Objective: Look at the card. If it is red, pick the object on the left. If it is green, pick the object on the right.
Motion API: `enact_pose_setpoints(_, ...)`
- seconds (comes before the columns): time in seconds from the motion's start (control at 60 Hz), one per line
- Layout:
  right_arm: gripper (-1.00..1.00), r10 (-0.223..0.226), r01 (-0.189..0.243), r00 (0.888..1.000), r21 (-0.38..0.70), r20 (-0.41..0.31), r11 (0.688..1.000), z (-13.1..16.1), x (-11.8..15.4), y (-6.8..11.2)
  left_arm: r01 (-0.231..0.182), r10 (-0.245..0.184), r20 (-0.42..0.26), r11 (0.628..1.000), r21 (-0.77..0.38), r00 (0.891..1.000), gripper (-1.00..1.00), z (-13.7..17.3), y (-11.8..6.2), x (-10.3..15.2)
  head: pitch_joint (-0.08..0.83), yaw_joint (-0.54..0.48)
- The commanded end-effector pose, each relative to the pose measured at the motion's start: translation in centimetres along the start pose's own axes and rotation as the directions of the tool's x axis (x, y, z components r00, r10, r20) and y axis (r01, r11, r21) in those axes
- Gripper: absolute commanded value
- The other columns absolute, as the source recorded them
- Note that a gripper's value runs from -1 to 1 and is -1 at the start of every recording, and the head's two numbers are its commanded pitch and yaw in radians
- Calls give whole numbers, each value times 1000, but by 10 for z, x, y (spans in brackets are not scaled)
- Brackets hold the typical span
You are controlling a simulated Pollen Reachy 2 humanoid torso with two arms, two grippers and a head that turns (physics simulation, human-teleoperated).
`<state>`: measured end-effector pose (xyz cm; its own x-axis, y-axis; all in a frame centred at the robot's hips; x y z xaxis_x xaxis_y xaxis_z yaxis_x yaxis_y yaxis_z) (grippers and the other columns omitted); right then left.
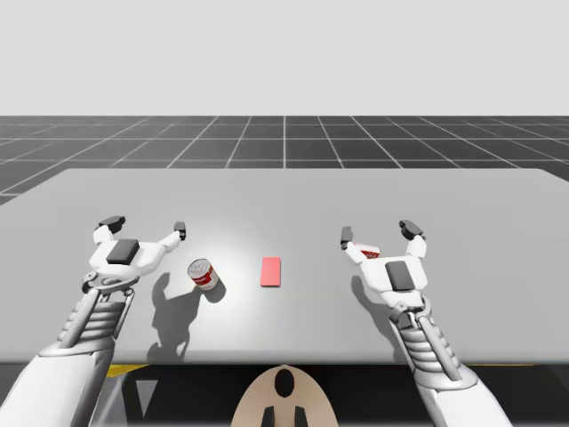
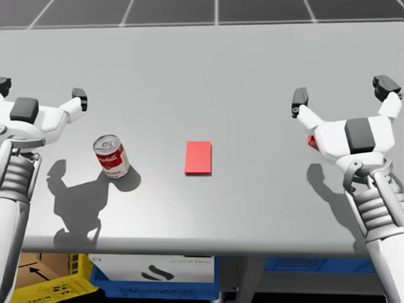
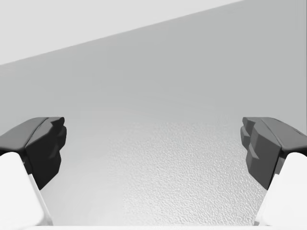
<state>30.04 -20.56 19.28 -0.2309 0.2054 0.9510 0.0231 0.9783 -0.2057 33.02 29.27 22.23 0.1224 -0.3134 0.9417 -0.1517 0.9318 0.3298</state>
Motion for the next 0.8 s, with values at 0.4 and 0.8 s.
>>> enact_pose_setpoints(0.4,-1000,-7,7,1000,12,-1,1000,2,0,6,1,-1,0,1000,2,1000,-1000,1,-1,1,704,205)
enact_pose_setpoints(0.8,-1000,-10,10,1000,18,1,1000,3,0,9,-26,26,-7,999,-29,1000,-1000,5,-3,5,703,376)
